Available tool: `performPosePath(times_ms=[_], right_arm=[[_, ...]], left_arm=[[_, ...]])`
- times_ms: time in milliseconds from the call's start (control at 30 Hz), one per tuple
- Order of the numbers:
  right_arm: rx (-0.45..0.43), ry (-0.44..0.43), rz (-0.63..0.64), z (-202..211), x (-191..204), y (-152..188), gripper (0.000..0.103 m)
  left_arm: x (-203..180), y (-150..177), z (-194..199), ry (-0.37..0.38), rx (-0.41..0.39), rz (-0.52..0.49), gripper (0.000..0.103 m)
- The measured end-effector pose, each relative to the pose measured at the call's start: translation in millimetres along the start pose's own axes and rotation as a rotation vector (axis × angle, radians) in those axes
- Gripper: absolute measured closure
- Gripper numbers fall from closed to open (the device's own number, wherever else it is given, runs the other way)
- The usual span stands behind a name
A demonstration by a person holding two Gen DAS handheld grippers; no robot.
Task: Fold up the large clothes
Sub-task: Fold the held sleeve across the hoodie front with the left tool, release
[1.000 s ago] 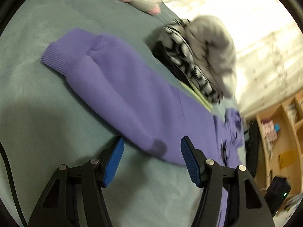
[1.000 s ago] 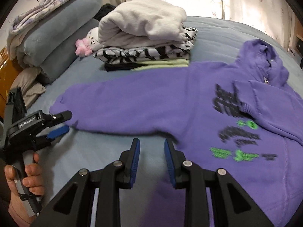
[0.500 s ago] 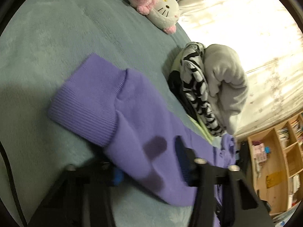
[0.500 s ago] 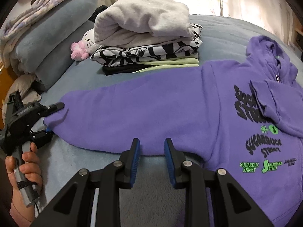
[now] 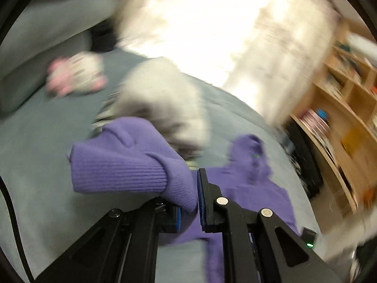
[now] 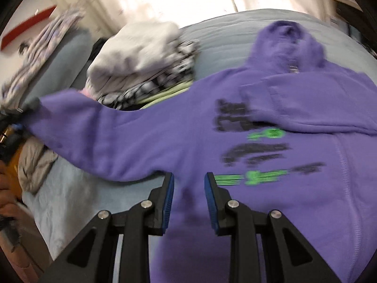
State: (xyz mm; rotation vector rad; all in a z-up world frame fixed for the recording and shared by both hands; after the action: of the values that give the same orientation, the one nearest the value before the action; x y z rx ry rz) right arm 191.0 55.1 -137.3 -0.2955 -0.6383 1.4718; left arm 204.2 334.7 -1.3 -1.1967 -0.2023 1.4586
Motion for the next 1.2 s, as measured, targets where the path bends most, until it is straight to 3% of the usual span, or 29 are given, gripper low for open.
performPosePath(times_ms=[133,233,267,367,467,567,667,700,900,1200], right_arm=[[-0.035,0.034,-0.098,21,-62,-2,0.076],[-0.054,0.063,-0.166,35,-108,-1,0.076],[-0.061,0.081,-0.192,41,-127,1,0.076],[-0.071,0.122,-0.236,50,-170,6,0.076],[-0.068,0.148,-0.267,59,-204,13,0.075],[-0.062,0.153,-0.297,64,-232,19,0.068],[-0.06,0.146,-0.299,66,-248,21,0.066],[-0.06,0.137,-0.295,66,-251,20,0.066],[-0.022,0.065,-0.235,55,-244,8,0.061],[0.036,-0.006,-0.264,38,-246,-6,0.056]], left_arm=[[-99,0,-51,0.096,0.067,-0.133,0.094],[-152,14,-98,0.14,0.13,-0.181,0.094],[-164,21,-111,0.147,0.154,-0.184,0.092],[-197,55,-167,0.174,0.264,-0.182,0.073],[-213,96,-208,0.147,0.37,-0.204,0.071],[-220,124,-231,0.125,0.441,-0.202,0.068],[-223,140,-237,0.126,0.47,-0.176,0.058],[-225,142,-237,0.119,0.465,-0.171,0.053],[-203,139,-210,0.036,0.401,-0.134,0.045],[-127,154,-158,-0.095,0.36,0.025,0.044]])
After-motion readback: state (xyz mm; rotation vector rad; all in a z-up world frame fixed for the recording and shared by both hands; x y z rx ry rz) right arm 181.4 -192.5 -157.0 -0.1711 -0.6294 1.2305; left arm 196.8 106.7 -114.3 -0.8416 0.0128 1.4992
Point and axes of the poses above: each gripper's, at about its wrist camera, not at the fingertips, and z roughly against the way its jaws point, x to its left, y to its underside, the point moved 3 cm from there along -z, roughly the way its jaws point, and after that the axes turned 11 degrees about y, right-handed, at the moved point
